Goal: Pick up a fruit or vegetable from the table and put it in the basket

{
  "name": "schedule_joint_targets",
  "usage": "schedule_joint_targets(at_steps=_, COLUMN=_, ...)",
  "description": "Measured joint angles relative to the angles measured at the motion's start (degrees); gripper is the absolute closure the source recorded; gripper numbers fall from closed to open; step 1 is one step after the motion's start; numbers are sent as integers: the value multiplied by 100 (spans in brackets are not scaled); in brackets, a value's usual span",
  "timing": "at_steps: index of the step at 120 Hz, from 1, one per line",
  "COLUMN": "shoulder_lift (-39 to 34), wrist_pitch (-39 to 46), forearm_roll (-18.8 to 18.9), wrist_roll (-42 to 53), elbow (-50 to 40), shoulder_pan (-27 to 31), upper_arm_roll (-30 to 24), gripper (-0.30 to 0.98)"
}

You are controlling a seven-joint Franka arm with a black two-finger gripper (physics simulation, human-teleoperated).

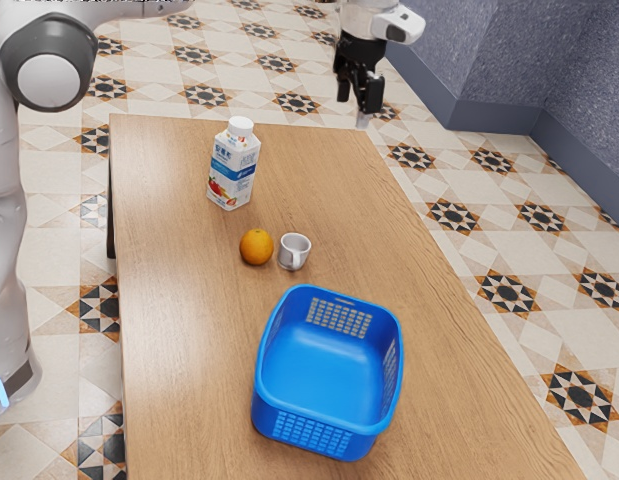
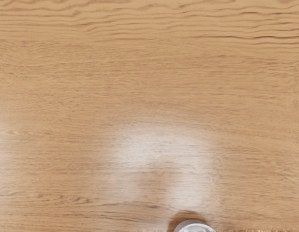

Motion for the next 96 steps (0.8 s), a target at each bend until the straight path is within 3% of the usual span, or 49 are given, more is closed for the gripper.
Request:
schedule_joint_targets(at_steps=20, shoulder_lift=270, wrist_pitch=-36, forearm_roll=23, wrist_roll=34, elbow=-4, shoulder_pan=-306, upper_arm_roll=199, gripper=0)
schedule_joint_targets(at_steps=38, shoulder_lift=279, wrist_pitch=-57, forearm_roll=3, wrist_roll=44, elbow=-136, shoulder_pan=-225, upper_arm_roll=290, gripper=0)
schedule_joint_targets(at_steps=96, shoulder_lift=-1151, wrist_pitch=606, forearm_roll=-28, wrist_roll=-279, elbow=-2897, shoulder_pan=-345, upper_arm_roll=588, gripper=0)
